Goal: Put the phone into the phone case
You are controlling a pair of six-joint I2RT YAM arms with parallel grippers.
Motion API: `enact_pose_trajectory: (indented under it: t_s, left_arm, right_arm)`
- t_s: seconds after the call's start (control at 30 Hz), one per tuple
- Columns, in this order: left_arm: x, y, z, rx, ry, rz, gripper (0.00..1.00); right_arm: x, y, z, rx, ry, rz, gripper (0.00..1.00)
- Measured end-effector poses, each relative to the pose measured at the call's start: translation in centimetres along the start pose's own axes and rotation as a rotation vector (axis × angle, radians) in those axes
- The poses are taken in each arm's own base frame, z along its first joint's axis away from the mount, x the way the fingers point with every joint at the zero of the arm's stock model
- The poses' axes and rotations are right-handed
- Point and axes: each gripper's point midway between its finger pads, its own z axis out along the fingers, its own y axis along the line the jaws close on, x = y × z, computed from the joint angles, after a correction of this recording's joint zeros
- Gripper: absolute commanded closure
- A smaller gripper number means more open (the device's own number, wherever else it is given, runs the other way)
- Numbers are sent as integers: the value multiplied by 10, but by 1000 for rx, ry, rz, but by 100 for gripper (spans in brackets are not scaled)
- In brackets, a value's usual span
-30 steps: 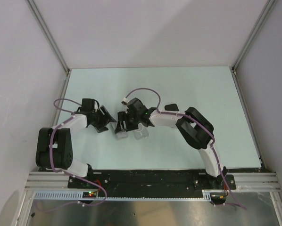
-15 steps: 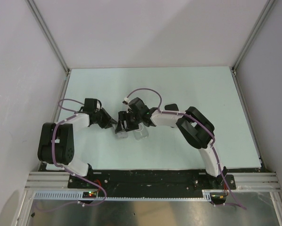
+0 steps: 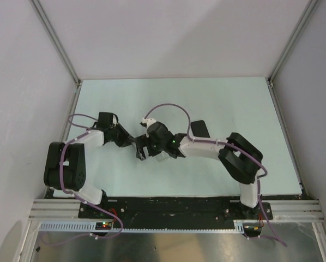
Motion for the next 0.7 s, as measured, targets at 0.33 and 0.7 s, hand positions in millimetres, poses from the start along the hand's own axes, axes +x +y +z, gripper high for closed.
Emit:
enact_pose_trajectory:
  t_s: [0.33,0.7]
  left_arm:
    - [-2,1,-12,-46,12,-100,100]
    - [1,-6,-32,-3,56,-147,100]
  right_arm:
    - [-2,35,-38,65,-287,-396,10]
    - [-12,44,-26,178,-459,-720,17]
